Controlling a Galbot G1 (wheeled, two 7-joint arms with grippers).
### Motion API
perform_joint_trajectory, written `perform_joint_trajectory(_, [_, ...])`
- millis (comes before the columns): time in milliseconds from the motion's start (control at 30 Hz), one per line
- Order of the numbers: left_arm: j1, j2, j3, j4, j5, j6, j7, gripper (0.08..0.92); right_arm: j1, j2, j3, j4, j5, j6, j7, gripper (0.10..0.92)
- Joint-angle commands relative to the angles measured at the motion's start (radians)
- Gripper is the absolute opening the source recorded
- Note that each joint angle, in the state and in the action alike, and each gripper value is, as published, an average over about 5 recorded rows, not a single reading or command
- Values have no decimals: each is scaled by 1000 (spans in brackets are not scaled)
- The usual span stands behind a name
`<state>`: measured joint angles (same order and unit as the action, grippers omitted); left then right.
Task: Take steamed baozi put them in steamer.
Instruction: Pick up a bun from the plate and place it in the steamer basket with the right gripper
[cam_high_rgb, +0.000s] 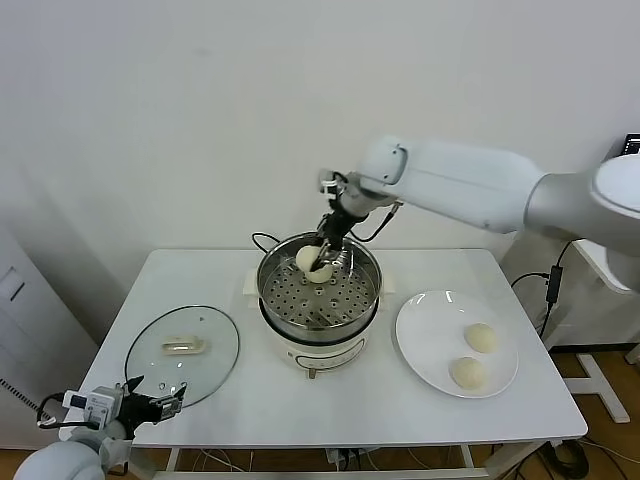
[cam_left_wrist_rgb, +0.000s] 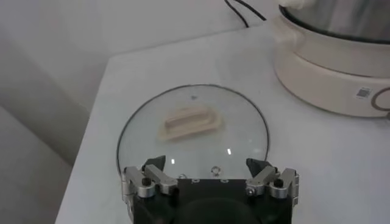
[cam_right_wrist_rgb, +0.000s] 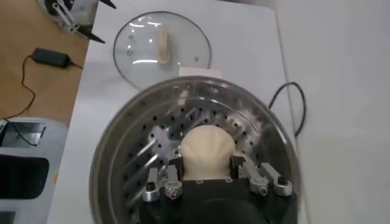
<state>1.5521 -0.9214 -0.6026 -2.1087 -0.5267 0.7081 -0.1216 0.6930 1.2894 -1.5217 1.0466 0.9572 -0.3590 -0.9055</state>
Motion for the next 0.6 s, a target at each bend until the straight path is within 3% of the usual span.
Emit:
perform_joint_trajectory(33, [5,-2,-4,-2,0,-1,0,823,-103,72,17,-42,-20,-32,49,467])
perform_joint_trajectory(600, [9,-1,-7,-3,0,-2,1,823,-185,111,53,-103,-64,-58,96,467])
